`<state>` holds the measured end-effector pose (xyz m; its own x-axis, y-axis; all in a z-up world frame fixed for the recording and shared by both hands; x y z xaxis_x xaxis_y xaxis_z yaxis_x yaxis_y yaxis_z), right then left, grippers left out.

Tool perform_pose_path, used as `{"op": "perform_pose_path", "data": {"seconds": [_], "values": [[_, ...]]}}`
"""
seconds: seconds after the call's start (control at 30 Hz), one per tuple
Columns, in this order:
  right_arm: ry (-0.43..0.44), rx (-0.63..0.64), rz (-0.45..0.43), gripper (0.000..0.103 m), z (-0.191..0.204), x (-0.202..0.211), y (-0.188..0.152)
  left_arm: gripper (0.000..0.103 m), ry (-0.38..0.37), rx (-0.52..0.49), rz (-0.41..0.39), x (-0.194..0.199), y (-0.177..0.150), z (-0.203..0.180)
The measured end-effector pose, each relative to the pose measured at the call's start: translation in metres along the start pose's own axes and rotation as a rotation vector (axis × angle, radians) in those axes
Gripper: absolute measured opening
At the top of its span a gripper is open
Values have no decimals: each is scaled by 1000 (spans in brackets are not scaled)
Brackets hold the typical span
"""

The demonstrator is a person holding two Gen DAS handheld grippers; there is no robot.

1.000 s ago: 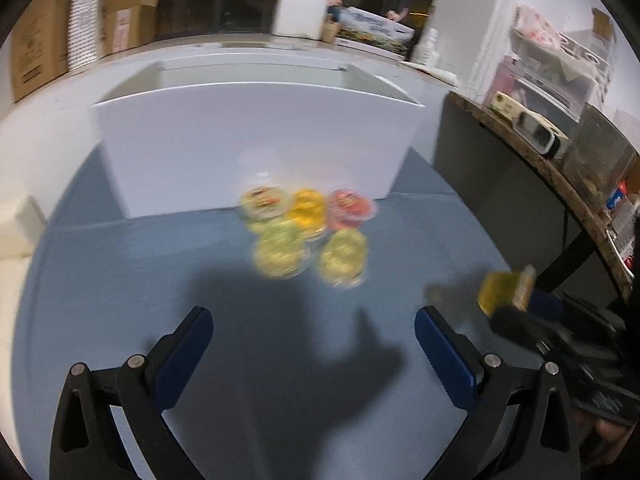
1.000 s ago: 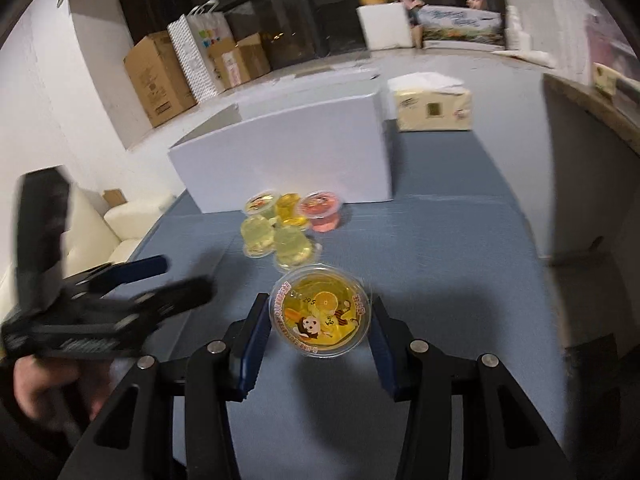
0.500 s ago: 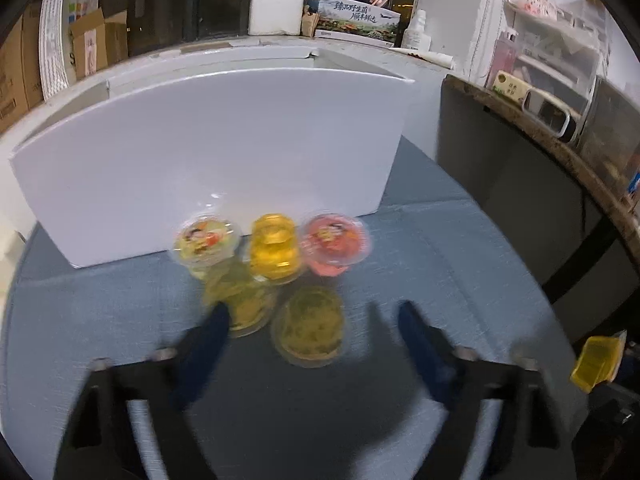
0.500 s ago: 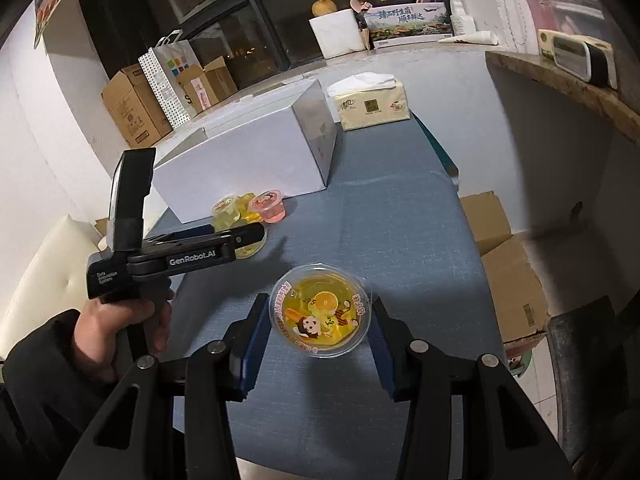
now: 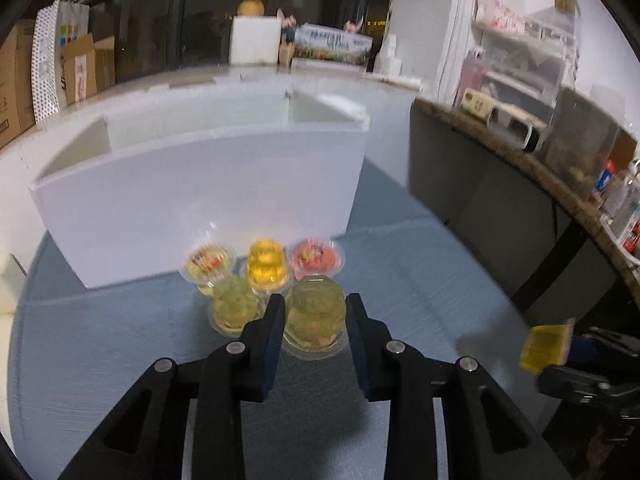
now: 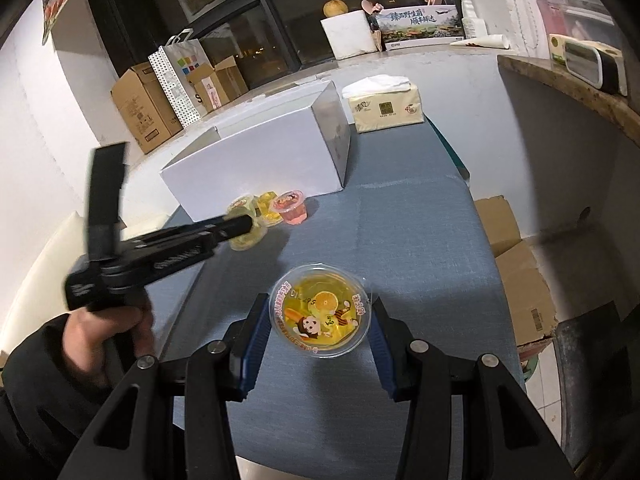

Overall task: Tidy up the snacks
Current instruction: 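Lower both jelly cups into the white box and open both tools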

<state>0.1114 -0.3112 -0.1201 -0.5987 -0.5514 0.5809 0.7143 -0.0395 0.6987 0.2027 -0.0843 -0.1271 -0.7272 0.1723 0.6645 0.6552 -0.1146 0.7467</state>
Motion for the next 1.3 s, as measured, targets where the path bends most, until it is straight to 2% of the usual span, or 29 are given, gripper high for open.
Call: {"op": "perform_pose_path", "data": {"seconds": [0.2,0.27,0.4,0.5,0.6,0.7,0.73,0.77,0.8,0.83,0.87,1.13,1.3], "values": [[46,29,-2,51,17,-16,28,34,21,31,-112,47,30,28],[82,44,-13,51,26,-24,47,34,49,38,-140,55,44,45],[102,100,-51,51,47,-43,100,34,82,88,-190,63,74,83],[114,107,-80,51,54,-63,146,34,113,92,-214,55,103,105],[114,124,-101,51,56,-88,190,34,124,95,-206,38,122,120],[104,97,-73,51,52,-117,215,35,137,101,-183,16,132,131],[93,85,-59,51,48,-130,222,36,164,101,-175,7,133,135],[83,79,-44,55,46,-139,226,49,191,102,-172,1,134,135],[71,72,-30,80,44,-145,227,64,233,98,-151,-8,134,138],[48,60,-13,95,41,-151,228,100,234,101,-130,-14,134,139],[36,50,-25,103,38,-152,227,103,220,112,-119,-18,132,141],[50,14,-77,103,27,-134,214,103,212,124,-80,-29,113,151],[61,74,-97,103,43,-106,197,103,194,124,-83,-1,101,142]]}}
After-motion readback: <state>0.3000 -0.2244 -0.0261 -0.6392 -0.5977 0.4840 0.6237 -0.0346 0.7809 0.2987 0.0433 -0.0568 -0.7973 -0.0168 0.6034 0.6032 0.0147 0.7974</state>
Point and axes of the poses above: each gripper's, at about its wrist camera, not at the fingertips, and x roughly against the way its jaws point, z to its left, y to its top, the point moved 1 cm from there along -x, roughly the way its jaws point, and after that the axes turned 9 degrees about y, right-handed, at the moved point
